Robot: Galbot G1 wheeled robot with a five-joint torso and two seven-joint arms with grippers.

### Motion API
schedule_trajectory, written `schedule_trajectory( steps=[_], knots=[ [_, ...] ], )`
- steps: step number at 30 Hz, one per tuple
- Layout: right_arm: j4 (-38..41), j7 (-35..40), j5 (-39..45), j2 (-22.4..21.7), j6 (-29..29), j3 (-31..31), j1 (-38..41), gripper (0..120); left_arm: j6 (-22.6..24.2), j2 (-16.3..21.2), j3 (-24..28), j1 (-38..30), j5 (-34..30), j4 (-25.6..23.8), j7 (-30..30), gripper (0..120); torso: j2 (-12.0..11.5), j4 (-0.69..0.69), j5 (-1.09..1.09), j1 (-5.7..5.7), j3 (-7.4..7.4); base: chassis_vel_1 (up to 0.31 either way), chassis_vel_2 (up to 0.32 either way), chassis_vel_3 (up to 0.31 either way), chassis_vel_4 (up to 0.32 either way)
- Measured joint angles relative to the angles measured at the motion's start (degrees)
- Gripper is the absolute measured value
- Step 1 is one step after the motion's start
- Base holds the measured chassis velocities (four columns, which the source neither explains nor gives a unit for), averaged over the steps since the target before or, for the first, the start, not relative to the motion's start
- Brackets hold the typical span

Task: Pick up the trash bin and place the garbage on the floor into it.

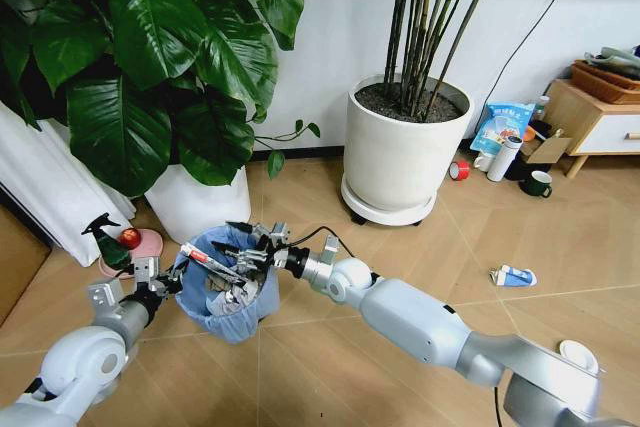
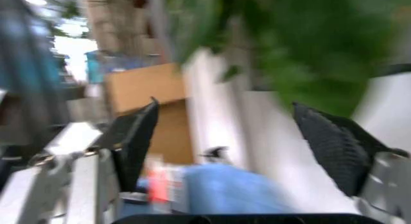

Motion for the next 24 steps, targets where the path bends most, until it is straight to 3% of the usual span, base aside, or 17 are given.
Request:
schedule_trajectory(
  steps=[2,3,6,8,11,12,19,24],
  knots=[
    [1.4,2.8,-1.7,-4.6,-0.2,2.8,-2.2,89,-0.1,-1.1,-1.1,0.8,0.3,-0.4,0.0,0,0.0,0.03,0.03,0.0,0.0,0.0,0.0,0.0,0.0],
    [1.4,2.8,-1.7,-4.6,-0.2,2.8,-2.2,89,-0.1,-1.1,-1.1,0.8,0.3,-0.4,0.0,0,0.0,0.03,0.03,0.0,0.0,0.0,0.0,0.0,0.0],
    [4.9,6.7,-3.5,-12.7,-1.6,9.9,-8.6,99,-0.3,-3.0,-1.6,0.8,0.9,-0.5,0.1,0,0.0,-0.06,-0.02,-0.01,-0.01,0.0,0.0,0.0,0.0],
    [5.7,8.1,-4.1,-14.2,-2.2,12.3,-11.4,100,-0.4,-3.5,-1.6,0.7,1.2,-0.4,0.1,0,0.0,-0.07,-0.01,0.0,-0.01,0.0,0.0,0.0,0.0],
    [7.2,11.8,-7.0,-16.5,-3.6,22.8,-21.8,100,-0.6,-4.7,-1.8,0.8,1.8,-0.4,0.2,0,0.0,-0.05,0.01,-0.01,-0.01,0.0,0.0,0.0,0.0],
    [7.2,11.8,-7.0,-16.5,-3.6,22.8,-21.8,100,-0.6,-4.7,-1.8,0.8,1.8,-0.4,0.2,0,0.0,-0.05,0.01,-0.01,-0.01,0.0,0.0,0.0,0.0],
    [10.9,14.8,-11.9,-15.5,-5.1,42.7,-41.4,100,-1.1,-6.9,-3.1,1.8,3.7,-0.2,0.8,0,0.0,0.0,0.03,-0.01,-0.01,0.0,0.0,0.0,0.0],
    [11.3,13.8,-14.2,-13.3,-4.9,50.4,-49.0,100,-1.2,-7.4,-3.0,1.7,4.0,-0.1,0.9,0,0.0,-0.04,-0.02,-0.01,-0.01,0.0,0.0,0.0,0.0]
  ],
)
